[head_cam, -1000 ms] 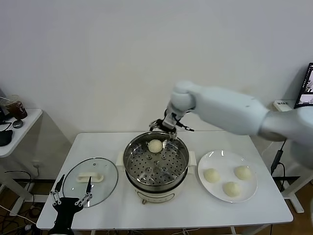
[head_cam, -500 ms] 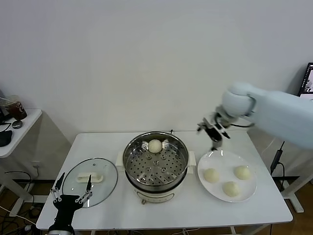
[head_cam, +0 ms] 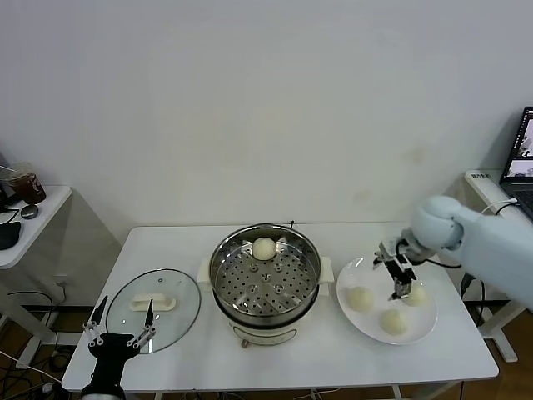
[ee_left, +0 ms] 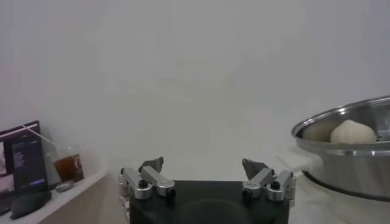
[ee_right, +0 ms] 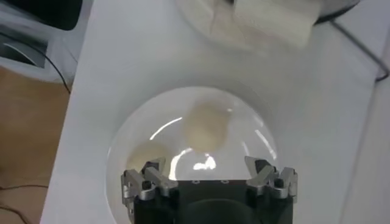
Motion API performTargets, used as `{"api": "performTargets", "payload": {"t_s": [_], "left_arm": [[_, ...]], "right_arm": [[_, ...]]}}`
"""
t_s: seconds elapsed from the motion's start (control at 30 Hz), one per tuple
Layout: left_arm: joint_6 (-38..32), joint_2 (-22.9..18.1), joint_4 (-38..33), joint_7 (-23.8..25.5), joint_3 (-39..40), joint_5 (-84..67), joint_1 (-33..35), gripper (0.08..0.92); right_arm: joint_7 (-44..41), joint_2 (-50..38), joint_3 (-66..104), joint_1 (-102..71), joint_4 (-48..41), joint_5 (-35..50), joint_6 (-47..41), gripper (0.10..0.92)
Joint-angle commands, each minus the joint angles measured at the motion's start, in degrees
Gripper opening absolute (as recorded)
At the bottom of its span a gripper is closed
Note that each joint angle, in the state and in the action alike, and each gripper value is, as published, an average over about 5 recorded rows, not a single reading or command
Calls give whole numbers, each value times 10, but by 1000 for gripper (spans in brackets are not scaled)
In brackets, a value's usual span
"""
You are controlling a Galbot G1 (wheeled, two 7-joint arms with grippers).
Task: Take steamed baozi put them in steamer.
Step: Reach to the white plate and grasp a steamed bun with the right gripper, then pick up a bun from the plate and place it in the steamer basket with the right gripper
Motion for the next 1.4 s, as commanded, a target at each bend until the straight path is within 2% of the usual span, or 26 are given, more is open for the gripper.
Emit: {"api": "performTargets", "payload": {"t_s": [0.03, 0.47, 0.8, 0.93, 1.2, 1.3, 1.4], "left_arm": [[-1, -2, -3, -2, -7, 7, 6, 823], [-4, -6, -1, -6, -13, 9, 9, 823], [-5, -5, 3, -7, -12, 12, 9, 823], [-6, -6, 3, -7, -11, 13, 8, 823], [-6, -6, -1, -7, -9, 13, 9, 823], [-6, -6, -2, -6, -8, 13, 9, 823], [-5, -5, -3, -6, -4, 13, 8, 823]], "right_arm": [[22, 61, 108, -148, -84, -69, 7, 823], [46, 119, 129, -162, -140, -87, 20, 823], [39, 130, 131, -165, -147, -89, 6, 811], [34, 129, 129, -164, -146, -88, 5, 731], [24, 110, 119, -142, -127, -75, 3, 502], [18, 84, 101, -106, -101, -44, -4, 450], [12, 52, 80, -48, -75, -5, -11, 435]]}}
